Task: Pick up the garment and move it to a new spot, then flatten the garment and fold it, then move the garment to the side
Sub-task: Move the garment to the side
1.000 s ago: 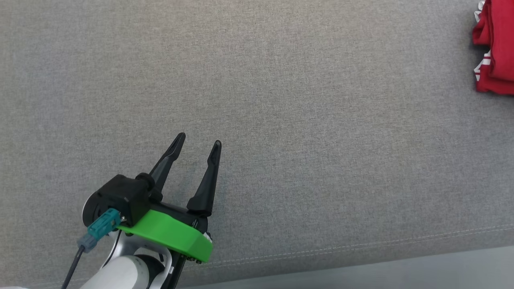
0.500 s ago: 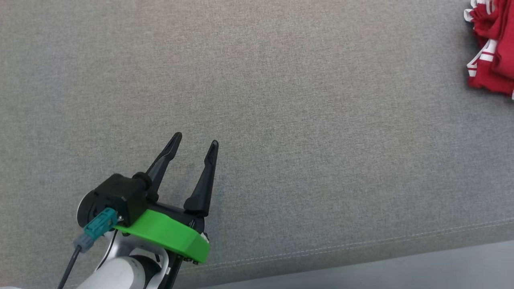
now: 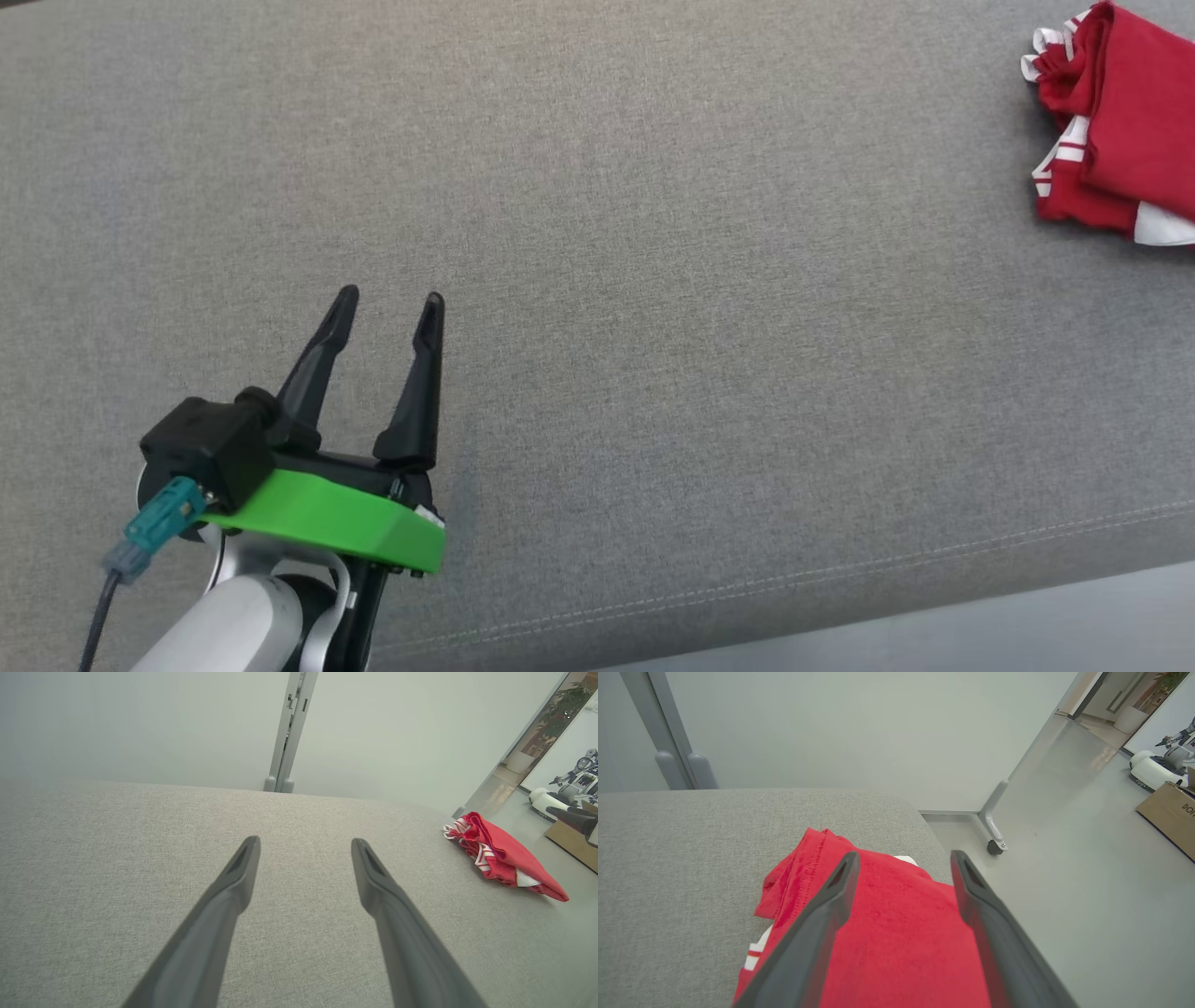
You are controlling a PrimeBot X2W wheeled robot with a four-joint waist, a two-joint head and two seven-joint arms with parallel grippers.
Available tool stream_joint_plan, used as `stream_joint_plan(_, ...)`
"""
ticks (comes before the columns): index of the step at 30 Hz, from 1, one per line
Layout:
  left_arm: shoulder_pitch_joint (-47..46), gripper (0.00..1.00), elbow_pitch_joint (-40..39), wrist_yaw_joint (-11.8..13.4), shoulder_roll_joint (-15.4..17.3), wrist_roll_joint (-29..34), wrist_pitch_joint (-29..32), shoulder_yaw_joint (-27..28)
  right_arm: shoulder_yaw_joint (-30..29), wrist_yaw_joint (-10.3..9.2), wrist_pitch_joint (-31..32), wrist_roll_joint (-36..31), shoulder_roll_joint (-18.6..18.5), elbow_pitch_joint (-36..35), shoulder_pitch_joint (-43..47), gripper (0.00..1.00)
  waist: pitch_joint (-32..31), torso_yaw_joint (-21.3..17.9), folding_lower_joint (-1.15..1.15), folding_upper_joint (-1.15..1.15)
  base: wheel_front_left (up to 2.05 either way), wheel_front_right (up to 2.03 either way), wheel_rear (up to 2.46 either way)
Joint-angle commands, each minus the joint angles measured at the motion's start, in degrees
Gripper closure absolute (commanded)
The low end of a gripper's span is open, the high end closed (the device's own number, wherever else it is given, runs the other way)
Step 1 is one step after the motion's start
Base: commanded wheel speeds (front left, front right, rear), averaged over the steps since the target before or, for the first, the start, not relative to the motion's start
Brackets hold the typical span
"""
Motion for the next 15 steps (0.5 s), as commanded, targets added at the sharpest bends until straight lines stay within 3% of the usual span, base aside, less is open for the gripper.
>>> stream_joint_plan(1, 0.5, 0.00, 0.2, -0.2, -0.2, -0.6, -0.6, 0.6, 0.3, -0.11, -0.6, 0.8, 0.2, -0.5, 1.4, 0.00, -1.7, -0.3, 0.00, 0.00, 0.00, 0.00, 0.00)
stream_joint_plan(7, 2.0, 0.00, 3.2, -1.1, -0.2, -3.2, -3.7, 3.8, 4.2, -0.11, -1.3, 5.3, 1.2, -5.5, 5.9, 0.00, -6.0, 0.2, 0.00, 0.00, 0.00, 0.00, 0.00)
stream_joint_plan(15, 5.2, 0.00, 7.3, -0.5, 0.4, -5.1, -5.8, 6.7, 8.2, -0.11, -2.0, 12.7, 1.3, -13.9, 13.6, 0.00, -12.3, 1.9, 0.00, 0.00, 0.00, 0.00, 0.00)
